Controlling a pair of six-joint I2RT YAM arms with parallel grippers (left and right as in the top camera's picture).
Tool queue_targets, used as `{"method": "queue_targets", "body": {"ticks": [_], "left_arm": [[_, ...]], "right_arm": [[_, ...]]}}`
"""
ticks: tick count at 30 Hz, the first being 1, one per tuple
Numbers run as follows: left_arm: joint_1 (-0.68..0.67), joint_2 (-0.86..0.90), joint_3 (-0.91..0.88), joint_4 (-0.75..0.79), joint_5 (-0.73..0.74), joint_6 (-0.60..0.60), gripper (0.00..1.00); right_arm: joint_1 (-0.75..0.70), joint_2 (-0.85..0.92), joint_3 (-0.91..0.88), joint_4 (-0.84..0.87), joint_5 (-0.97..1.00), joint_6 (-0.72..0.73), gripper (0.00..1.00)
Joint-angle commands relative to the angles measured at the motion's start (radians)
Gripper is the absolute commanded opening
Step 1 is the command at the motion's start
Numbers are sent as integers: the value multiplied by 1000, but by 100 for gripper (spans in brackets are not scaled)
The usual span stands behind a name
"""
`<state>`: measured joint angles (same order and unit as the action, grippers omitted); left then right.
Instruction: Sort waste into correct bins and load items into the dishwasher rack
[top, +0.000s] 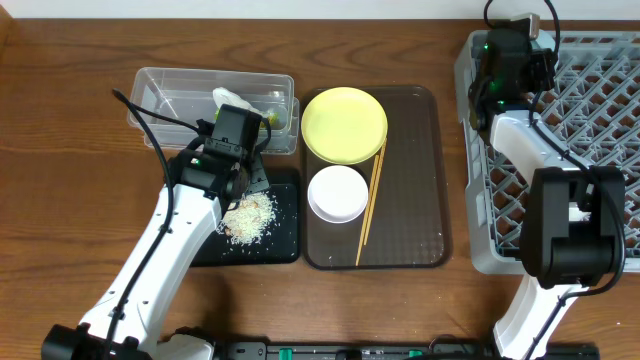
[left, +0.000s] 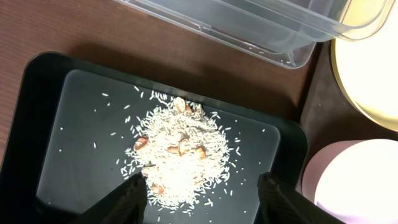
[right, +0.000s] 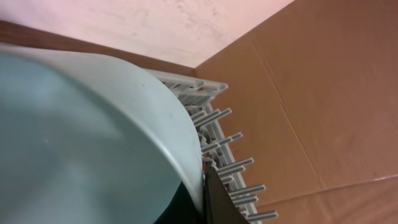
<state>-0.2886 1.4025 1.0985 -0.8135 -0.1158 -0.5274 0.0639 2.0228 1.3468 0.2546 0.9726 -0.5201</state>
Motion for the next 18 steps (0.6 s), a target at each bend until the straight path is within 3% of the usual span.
{"method": "queue_targets", "body": {"ticks": [1,11,16,18], "left_arm": [[3,6,11,-5,-20,-10,60],[3,6,11,0,-20,-10,60],[3,6,11,-1,-20,-10,61],[3,6,11,-1,-20,-9,61]], "right_arm": [[34,23,-1,-42,69,67,1],[120,-77,0,-439,31,399,2],[124,-169,0,-660,-234,525,27],[125,-210,0,-713,-320,535,32]]}}
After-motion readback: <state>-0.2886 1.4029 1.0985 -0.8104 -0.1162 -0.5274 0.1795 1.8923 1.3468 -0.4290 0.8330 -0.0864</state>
